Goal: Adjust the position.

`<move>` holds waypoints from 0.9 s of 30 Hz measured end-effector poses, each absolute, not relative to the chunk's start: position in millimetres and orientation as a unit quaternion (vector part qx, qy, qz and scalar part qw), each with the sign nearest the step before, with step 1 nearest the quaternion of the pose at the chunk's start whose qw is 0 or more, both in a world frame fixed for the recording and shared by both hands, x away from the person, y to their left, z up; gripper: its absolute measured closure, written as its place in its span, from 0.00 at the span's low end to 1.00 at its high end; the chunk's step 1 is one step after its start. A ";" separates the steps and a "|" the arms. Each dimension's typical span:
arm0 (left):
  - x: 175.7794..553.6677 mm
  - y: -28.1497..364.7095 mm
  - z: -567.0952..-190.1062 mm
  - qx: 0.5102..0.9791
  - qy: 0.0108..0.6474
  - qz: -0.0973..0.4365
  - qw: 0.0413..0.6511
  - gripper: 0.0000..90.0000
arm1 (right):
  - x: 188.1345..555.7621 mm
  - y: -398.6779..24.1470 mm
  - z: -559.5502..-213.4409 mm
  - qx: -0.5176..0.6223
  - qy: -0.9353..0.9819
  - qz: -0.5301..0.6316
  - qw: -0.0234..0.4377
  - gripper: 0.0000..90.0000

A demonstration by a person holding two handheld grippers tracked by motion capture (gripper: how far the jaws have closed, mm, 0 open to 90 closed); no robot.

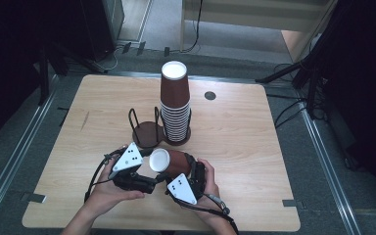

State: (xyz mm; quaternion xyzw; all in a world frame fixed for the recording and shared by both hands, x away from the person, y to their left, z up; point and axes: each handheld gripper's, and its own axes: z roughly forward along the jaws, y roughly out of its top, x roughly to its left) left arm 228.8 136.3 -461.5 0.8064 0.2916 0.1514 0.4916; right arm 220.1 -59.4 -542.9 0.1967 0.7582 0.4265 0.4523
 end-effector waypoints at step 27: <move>228.1 135.1 -463.1 0.816 0.289 0.125 0.485 0.25 | 211.5 -56.4 -534.3 0.178 0.781 0.432 0.414 0.05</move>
